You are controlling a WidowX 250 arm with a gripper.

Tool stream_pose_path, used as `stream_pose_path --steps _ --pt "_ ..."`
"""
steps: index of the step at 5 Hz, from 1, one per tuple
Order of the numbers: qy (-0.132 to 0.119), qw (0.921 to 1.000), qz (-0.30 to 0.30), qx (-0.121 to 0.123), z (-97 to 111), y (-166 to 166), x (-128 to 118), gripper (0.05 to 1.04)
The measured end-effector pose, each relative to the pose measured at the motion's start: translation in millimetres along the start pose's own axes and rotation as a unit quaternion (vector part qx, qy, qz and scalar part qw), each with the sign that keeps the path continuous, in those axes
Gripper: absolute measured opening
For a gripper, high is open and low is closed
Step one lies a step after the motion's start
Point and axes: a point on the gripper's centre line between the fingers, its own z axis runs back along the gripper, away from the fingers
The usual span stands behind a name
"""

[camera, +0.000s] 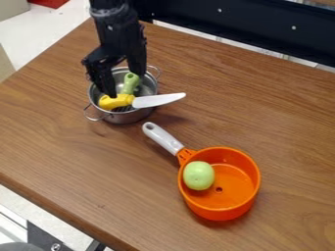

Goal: Put the knife in the orange pan

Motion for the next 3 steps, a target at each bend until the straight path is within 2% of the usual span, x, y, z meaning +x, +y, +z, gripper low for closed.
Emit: stream_pose_path --steps 2,3 --pt "0.013 0.9994 -0.018 -0.027 -10.4 6.9 2.1 0.997" --pt "0.012 0.9993 -0.019 -0.029 -13.3 10.0 2.0 0.997"
